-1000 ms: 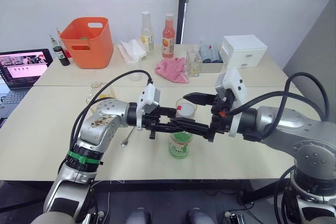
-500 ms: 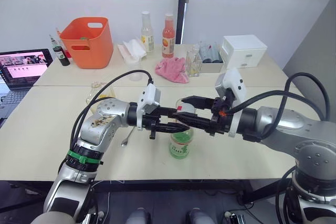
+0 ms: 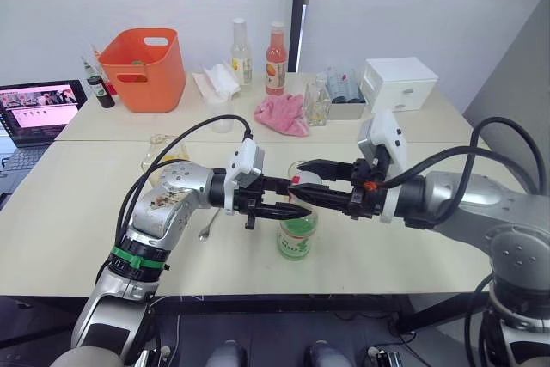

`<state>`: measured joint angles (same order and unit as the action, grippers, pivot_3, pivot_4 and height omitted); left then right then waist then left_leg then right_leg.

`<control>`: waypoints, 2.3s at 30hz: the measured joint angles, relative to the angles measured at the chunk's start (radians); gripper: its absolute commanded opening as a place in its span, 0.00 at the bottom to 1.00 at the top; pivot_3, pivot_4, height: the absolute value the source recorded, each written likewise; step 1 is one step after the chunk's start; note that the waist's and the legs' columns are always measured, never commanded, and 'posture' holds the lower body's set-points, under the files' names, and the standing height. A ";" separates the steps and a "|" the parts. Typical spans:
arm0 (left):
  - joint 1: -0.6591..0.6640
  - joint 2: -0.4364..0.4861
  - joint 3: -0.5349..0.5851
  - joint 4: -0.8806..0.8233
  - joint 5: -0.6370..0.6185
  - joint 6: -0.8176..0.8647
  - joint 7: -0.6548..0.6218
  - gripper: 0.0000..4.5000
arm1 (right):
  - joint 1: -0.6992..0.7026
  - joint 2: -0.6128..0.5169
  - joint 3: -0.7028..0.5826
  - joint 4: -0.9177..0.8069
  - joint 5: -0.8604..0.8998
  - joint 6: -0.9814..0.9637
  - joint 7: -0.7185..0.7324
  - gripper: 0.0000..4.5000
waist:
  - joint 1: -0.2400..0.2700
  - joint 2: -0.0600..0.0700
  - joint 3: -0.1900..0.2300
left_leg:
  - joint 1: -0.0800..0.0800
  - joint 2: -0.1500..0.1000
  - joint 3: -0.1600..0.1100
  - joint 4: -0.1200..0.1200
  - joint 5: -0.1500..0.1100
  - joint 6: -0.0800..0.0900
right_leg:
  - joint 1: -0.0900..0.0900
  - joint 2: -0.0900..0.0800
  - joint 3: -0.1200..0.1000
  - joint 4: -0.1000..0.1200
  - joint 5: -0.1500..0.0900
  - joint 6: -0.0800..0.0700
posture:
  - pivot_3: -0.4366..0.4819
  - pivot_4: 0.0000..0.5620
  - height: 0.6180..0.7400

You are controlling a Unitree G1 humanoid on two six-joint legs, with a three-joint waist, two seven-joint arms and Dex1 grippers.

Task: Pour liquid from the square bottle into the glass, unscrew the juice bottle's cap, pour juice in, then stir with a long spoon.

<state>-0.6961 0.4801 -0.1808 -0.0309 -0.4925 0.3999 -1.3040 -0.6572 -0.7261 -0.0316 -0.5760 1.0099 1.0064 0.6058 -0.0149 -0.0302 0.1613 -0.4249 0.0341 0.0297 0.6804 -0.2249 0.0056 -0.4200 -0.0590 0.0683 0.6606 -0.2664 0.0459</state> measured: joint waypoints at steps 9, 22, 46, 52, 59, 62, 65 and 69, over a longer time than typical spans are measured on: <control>0.000 -0.002 0.001 0.005 0.006 -0.002 0.009 0.33 | -0.108 -0.033 0.137 0.244 -0.199 -0.228 0.401 0.37 | 0.001 0.000 0.000 | 0.001 0.000 0.000 0.000 0.000 0.000 | 0.000 0.000 0.000 0.000 0.000 0.000 | 0.48 0.27 0.79; 0.004 -0.003 -0.004 -0.001 0.007 -0.004 0.023 0.33 | -0.110 -0.021 0.133 0.269 -0.240 -0.253 0.456 0.37 | 0.002 0.000 0.000 | 0.001 0.000 0.000 0.000 0.000 0.000 | 0.001 0.000 0.000 0.001 0.000 0.000 | 0.48 0.27 0.79; 0.004 -0.003 -0.004 0.002 0.006 -0.008 0.022 0.33 | -0.110 -0.043 -0.130 0.165 -0.012 -0.061 0.206 0.37 | 0.003 0.000 0.000 | 0.000 0.000 -0.001 0.000 0.000 0.000 | 0.000 0.000 0.000 0.001 0.000 0.000 | 0.48 0.27 0.79; 0.006 -0.001 -0.002 0.000 0.006 -0.008 0.022 0.33 | 0.094 -0.064 -0.185 0.149 -0.065 -0.061 0.092 0.37 | 0.003 0.000 0.000 | 0.000 0.000 0.000 0.000 0.000 0.000 | 0.000 0.000 0.000 0.001 0.000 0.000 | 0.48 0.27 0.79; 0.024 0.001 0.008 -0.022 0.005 -0.008 0.034 0.33 | 0.390 -0.009 -0.232 0.128 -0.227 -0.114 -0.094 0.37 | 0.003 0.000 0.000 | 0.000 0.000 0.000 0.000 0.000 0.000 | 0.000 0.000 0.001 0.001 0.000 0.000 | 0.48 0.27 0.79; 0.028 0.007 0.013 -0.025 0.005 -0.006 0.037 0.33 | 0.483 0.053 -0.240 0.140 -0.328 -0.168 -0.192 0.37 | 0.000 0.000 0.000 | 0.000 0.000 0.000 0.000 0.000 0.000 | 0.000 0.000 0.001 0.001 0.000 0.000 | 0.48 0.27 0.79; 0.039 0.009 0.018 -0.038 0.004 -0.006 0.040 0.33 | 0.561 0.127 -0.246 0.157 -0.421 -0.242 -0.268 0.37 | 0.000 0.000 0.000 | 0.001 0.000 0.001 0.000 0.000 0.000 | 0.001 0.000 0.001 0.001 0.000 0.000 | 0.48 0.27 0.79; 0.047 0.009 0.022 -0.046 0.003 -0.005 0.049 0.33 | 0.617 0.189 -0.227 0.201 -0.523 -0.327 -0.324 0.37 | 0.000 0.000 0.000 | 0.001 0.000 0.001 0.000 0.000 0.000 | 0.001 0.000 0.002 0.001 0.000 0.000 | 0.48 0.27 0.79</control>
<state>-0.6495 0.4892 -0.1590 -0.0767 -0.4891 0.3947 -1.2554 -0.0403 -0.5366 -0.2584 -0.3749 0.4867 0.6792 0.2814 -0.0150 -0.0300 0.1610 -0.4241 0.0338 0.0311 0.6805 -0.2249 0.0055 -0.4195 -0.0587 0.0699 0.6619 -0.2667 0.0463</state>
